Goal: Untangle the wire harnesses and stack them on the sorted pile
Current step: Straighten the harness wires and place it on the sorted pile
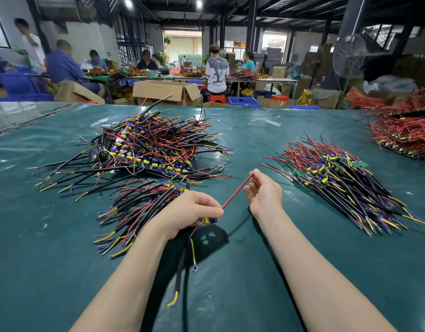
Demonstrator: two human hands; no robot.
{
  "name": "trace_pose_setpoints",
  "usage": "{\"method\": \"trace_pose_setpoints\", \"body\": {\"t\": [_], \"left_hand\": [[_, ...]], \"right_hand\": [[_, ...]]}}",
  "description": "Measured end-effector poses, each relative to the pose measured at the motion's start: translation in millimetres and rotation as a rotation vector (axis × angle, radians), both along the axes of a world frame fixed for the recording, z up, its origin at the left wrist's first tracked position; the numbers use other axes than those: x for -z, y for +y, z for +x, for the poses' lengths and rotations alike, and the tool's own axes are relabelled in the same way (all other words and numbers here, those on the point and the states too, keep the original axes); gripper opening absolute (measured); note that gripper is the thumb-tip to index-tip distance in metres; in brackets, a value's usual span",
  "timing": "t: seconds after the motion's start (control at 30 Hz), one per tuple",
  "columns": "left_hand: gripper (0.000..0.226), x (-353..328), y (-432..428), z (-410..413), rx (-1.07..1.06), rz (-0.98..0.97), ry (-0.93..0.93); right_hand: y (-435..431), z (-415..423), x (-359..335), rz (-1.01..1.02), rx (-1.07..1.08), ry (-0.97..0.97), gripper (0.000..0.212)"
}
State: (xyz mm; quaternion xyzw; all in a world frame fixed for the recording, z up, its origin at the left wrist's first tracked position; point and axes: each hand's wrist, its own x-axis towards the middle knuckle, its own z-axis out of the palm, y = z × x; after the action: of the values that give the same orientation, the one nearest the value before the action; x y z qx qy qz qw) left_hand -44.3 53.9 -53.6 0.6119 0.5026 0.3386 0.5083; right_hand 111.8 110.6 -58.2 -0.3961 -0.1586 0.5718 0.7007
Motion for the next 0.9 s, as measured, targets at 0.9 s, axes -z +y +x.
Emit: {"method": "trace_pose_setpoints", "body": {"t": [0.9], "left_hand": [[0.010, -8.6, 3.8, -10.4, -0.404, 0.152, -0.510]], "right_hand": [[-33.4, -47.3, 10.5, 0.362, -0.642, -0.869, 0.029]]}}
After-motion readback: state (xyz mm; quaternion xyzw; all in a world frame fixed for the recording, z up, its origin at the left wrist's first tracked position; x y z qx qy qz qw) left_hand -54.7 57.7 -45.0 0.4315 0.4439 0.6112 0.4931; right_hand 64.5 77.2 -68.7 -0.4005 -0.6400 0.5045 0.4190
